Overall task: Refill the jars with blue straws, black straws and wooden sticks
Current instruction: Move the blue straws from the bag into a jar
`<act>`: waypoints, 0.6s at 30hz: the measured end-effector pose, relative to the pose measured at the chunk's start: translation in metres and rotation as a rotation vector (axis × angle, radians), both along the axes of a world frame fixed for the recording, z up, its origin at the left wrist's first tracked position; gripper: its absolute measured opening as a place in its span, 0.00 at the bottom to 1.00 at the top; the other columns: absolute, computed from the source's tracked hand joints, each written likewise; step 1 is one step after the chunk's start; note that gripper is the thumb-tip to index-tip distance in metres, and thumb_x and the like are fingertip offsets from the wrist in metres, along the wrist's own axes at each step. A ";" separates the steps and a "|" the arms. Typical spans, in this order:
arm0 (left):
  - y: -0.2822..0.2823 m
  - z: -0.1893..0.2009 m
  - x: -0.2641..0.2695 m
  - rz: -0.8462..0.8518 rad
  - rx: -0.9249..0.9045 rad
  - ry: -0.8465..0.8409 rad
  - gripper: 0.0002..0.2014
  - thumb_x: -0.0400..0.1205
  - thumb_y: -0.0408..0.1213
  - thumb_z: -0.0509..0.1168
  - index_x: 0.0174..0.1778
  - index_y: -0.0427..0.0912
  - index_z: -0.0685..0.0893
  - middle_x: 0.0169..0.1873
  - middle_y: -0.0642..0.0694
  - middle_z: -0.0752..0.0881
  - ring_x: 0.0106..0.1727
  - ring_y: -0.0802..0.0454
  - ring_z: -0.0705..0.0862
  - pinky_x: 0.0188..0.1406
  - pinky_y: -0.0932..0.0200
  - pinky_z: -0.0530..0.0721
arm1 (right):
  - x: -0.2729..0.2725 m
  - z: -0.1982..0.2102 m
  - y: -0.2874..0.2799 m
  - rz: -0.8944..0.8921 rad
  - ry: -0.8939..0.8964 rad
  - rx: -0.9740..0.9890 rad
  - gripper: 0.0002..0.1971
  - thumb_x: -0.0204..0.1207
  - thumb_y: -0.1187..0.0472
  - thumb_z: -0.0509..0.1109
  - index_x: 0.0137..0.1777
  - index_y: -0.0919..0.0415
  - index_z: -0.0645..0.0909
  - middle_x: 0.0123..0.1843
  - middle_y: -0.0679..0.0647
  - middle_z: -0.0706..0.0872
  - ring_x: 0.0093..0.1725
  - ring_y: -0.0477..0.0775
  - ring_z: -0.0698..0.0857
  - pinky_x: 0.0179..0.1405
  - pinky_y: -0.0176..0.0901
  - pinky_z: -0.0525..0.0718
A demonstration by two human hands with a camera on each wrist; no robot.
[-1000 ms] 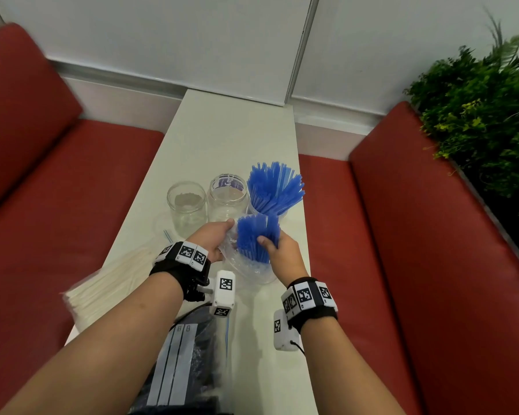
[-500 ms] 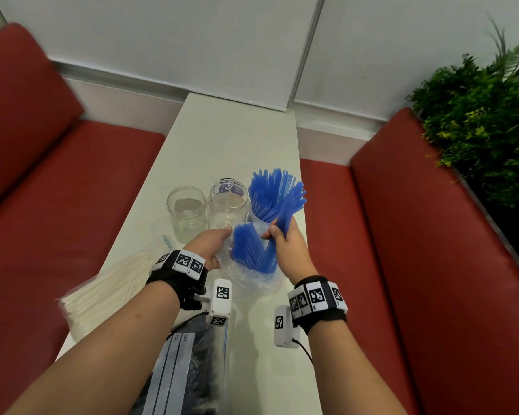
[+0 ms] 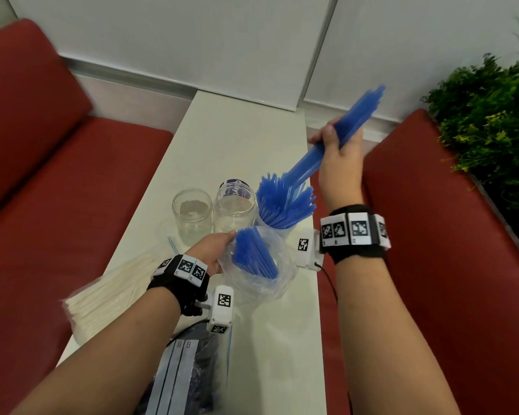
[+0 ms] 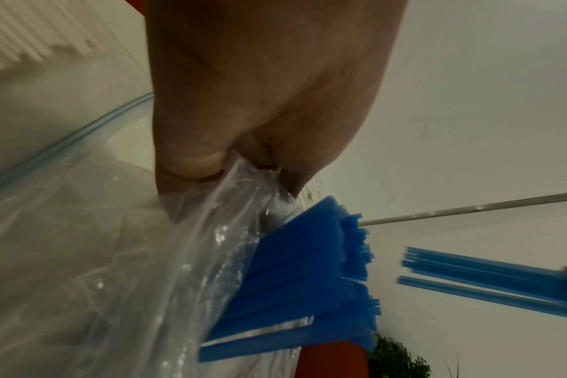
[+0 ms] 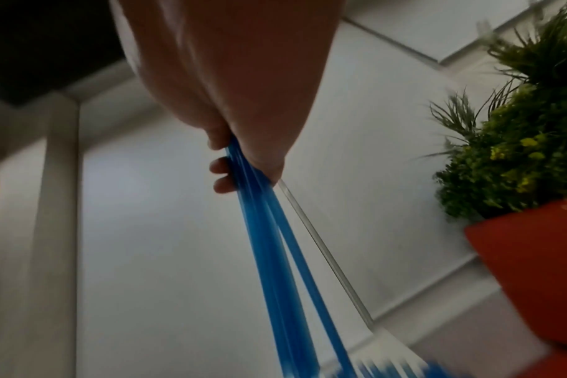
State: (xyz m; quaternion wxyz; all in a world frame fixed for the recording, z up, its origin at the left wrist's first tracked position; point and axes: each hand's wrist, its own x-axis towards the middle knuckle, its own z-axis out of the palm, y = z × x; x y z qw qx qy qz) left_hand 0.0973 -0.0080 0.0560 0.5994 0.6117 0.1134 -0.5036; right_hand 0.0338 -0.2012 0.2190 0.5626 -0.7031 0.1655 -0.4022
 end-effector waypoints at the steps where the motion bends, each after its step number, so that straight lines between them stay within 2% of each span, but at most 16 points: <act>1: 0.000 0.000 0.001 -0.009 -0.001 -0.004 0.21 0.91 0.47 0.62 0.75 0.37 0.80 0.63 0.34 0.89 0.63 0.34 0.88 0.70 0.31 0.83 | 0.003 -0.017 -0.002 -0.015 0.042 0.007 0.06 0.89 0.64 0.59 0.54 0.51 0.74 0.44 0.58 0.84 0.47 0.50 0.87 0.55 0.40 0.85; 3: 0.000 0.000 0.003 -0.023 0.000 -0.011 0.22 0.91 0.47 0.62 0.75 0.37 0.79 0.63 0.34 0.89 0.64 0.34 0.88 0.70 0.31 0.82 | 0.009 -0.048 -0.005 -0.048 0.122 0.024 0.05 0.88 0.62 0.60 0.54 0.49 0.74 0.44 0.56 0.85 0.44 0.44 0.86 0.50 0.30 0.82; 5: 0.000 0.000 0.005 -0.038 0.001 -0.018 0.21 0.91 0.47 0.62 0.75 0.37 0.79 0.63 0.35 0.89 0.64 0.35 0.88 0.71 0.32 0.82 | 0.013 -0.074 -0.007 -0.073 0.186 0.061 0.04 0.87 0.62 0.61 0.55 0.52 0.74 0.43 0.54 0.86 0.43 0.43 0.86 0.51 0.30 0.81; 7: -0.001 0.001 0.006 -0.049 -0.004 -0.023 0.21 0.91 0.47 0.61 0.75 0.37 0.79 0.64 0.35 0.88 0.65 0.36 0.88 0.72 0.33 0.81 | 0.015 -0.093 -0.007 -0.064 0.263 0.113 0.03 0.87 0.64 0.62 0.56 0.56 0.76 0.43 0.53 0.86 0.46 0.47 0.86 0.57 0.39 0.83; 9: -0.002 0.002 0.008 -0.054 -0.004 -0.026 0.22 0.91 0.47 0.62 0.75 0.36 0.80 0.65 0.34 0.88 0.66 0.35 0.87 0.73 0.33 0.81 | 0.018 -0.102 -0.007 -0.027 0.352 0.147 0.05 0.84 0.67 0.66 0.56 0.60 0.79 0.49 0.56 0.87 0.50 0.52 0.86 0.61 0.50 0.84; 11: -0.003 0.004 0.010 -0.070 -0.003 -0.036 0.21 0.91 0.46 0.63 0.74 0.36 0.80 0.65 0.34 0.88 0.66 0.35 0.87 0.73 0.33 0.81 | 0.022 -0.091 -0.010 -0.004 0.372 0.142 0.08 0.82 0.68 0.70 0.59 0.59 0.80 0.56 0.60 0.88 0.55 0.54 0.87 0.62 0.52 0.86; 13: -0.004 0.007 0.013 -0.099 0.007 -0.061 0.21 0.91 0.46 0.62 0.74 0.37 0.80 0.65 0.35 0.88 0.65 0.36 0.88 0.72 0.34 0.82 | 0.029 -0.064 -0.018 0.018 0.278 0.091 0.12 0.80 0.66 0.73 0.61 0.53 0.80 0.58 0.57 0.89 0.53 0.46 0.88 0.53 0.40 0.87; 15: -0.005 0.007 0.016 -0.118 0.012 -0.080 0.20 0.91 0.46 0.63 0.72 0.37 0.82 0.63 0.35 0.89 0.64 0.37 0.88 0.71 0.35 0.83 | 0.037 -0.033 -0.026 0.016 0.163 -0.020 0.14 0.79 0.61 0.74 0.60 0.46 0.79 0.52 0.48 0.89 0.49 0.37 0.87 0.48 0.29 0.84; 17: -0.006 0.005 0.018 -0.122 0.014 -0.088 0.19 0.90 0.46 0.64 0.70 0.37 0.84 0.61 0.36 0.90 0.63 0.37 0.89 0.70 0.34 0.84 | 0.044 -0.017 -0.031 -0.049 0.106 -0.155 0.12 0.80 0.56 0.70 0.62 0.47 0.81 0.51 0.42 0.89 0.52 0.35 0.86 0.55 0.31 0.83; 18: -0.006 0.003 0.019 -0.123 0.011 -0.088 0.19 0.89 0.46 0.64 0.69 0.37 0.85 0.60 0.36 0.91 0.63 0.37 0.89 0.70 0.34 0.84 | 0.049 -0.019 -0.033 -0.083 0.147 -0.240 0.14 0.83 0.53 0.67 0.66 0.50 0.81 0.56 0.42 0.89 0.58 0.37 0.86 0.63 0.35 0.82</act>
